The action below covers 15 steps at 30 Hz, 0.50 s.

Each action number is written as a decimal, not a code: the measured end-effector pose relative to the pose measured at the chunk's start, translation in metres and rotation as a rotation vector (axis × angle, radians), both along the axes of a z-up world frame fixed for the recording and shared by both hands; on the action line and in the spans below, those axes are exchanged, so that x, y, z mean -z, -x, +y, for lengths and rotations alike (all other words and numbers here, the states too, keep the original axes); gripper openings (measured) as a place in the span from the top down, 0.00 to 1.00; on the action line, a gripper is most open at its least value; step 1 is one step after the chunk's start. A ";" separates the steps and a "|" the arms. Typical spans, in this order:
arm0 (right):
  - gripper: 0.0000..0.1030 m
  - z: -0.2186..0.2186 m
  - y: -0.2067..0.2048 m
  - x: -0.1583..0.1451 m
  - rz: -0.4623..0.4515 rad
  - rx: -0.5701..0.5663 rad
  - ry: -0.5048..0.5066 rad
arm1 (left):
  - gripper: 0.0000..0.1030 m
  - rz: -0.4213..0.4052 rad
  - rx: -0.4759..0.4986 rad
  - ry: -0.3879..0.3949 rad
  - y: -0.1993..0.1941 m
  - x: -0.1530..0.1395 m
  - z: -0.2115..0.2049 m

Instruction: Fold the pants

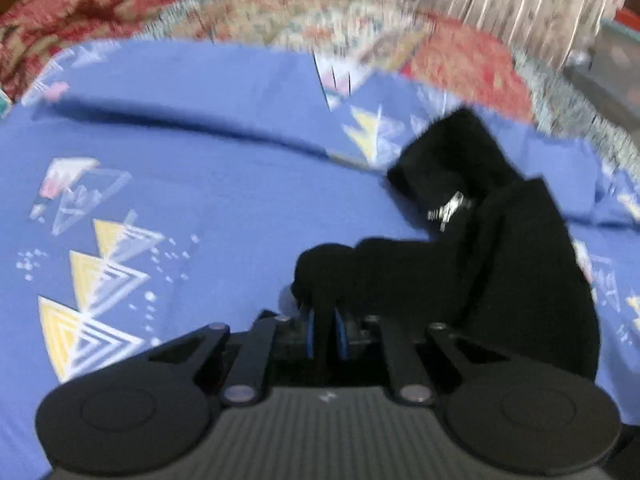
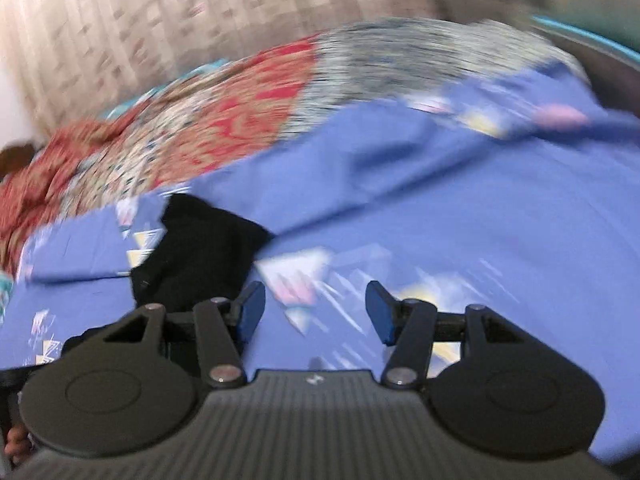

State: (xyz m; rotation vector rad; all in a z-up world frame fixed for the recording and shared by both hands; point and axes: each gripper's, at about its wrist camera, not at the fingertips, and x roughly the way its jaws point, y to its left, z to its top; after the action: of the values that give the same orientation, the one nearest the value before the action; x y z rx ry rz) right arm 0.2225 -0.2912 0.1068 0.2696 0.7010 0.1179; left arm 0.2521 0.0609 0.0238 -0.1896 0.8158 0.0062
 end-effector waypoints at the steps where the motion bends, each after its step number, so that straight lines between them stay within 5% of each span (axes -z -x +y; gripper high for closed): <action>1: 0.43 0.014 -0.017 -0.005 -0.012 -0.048 0.015 | 0.91 -0.038 -0.012 0.003 0.013 -0.006 0.005; 8: 0.41 0.166 -0.115 -0.001 -0.044 -0.500 0.281 | 0.91 -0.197 -0.027 0.017 0.107 -0.034 0.020; 13: 0.30 0.226 -0.171 0.039 0.019 -0.400 0.499 | 0.91 -0.190 -0.024 -0.005 0.118 -0.031 0.019; 14: 0.37 0.228 -0.180 0.050 0.062 -0.369 0.526 | 0.91 -0.190 -0.022 -0.006 0.119 -0.031 0.018; 15: 0.66 0.226 -0.187 0.062 0.110 -0.332 0.549 | 0.91 -0.192 -0.021 -0.007 0.121 -0.031 0.018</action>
State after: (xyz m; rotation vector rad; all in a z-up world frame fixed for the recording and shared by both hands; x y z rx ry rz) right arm 0.4100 -0.0654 0.0453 -0.3708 0.8554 0.2217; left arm 0.1313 0.0790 0.0547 -0.1886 0.6225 0.0102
